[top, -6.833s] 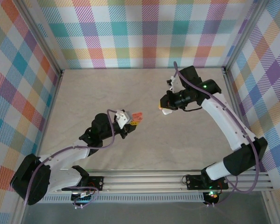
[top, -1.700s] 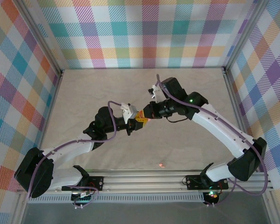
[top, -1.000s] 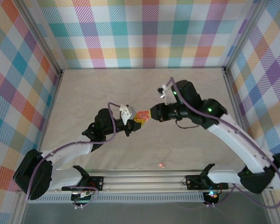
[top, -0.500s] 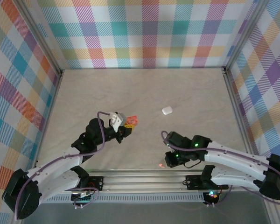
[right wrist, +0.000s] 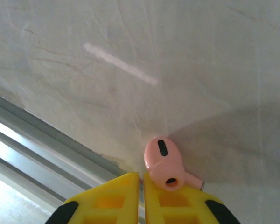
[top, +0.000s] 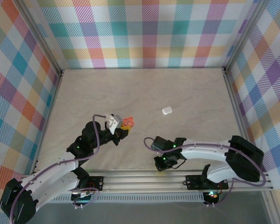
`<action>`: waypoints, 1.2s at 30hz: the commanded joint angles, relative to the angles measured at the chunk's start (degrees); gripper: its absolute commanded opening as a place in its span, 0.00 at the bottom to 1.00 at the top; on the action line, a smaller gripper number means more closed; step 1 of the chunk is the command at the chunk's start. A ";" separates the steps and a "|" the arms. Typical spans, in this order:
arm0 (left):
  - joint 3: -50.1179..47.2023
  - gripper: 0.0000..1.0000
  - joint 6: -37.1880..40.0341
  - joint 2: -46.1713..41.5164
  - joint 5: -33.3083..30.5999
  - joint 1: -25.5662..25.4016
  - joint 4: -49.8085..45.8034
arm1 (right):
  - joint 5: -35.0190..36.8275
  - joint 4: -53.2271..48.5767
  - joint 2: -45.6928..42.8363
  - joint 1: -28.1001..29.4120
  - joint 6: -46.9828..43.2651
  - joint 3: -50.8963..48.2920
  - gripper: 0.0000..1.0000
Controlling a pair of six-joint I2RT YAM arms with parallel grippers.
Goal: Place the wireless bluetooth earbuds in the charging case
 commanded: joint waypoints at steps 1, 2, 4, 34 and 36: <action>-0.60 0.00 -0.50 -0.98 -0.87 0.32 -0.67 | -0.43 -0.31 1.26 -2.42 -4.12 3.09 0.10; -0.63 0.00 -0.42 -0.99 -0.87 0.32 -0.75 | -0.62 -1.12 1.37 -3.78 -5.45 3.55 0.10; -0.64 0.00 -0.38 -0.98 -0.88 0.32 -0.84 | -0.87 -3.91 1.29 -7.56 -9.40 5.08 0.10; 0.39 0.00 -0.36 -0.84 0.16 0.32 -2.10 | 21.82 -6.24 -7.37 6.06 -15.70 6.40 0.36; 0.51 0.00 -0.16 -1.36 0.14 0.32 -2.81 | 21.69 -9.79 -2.58 6.77 -17.03 9.69 0.36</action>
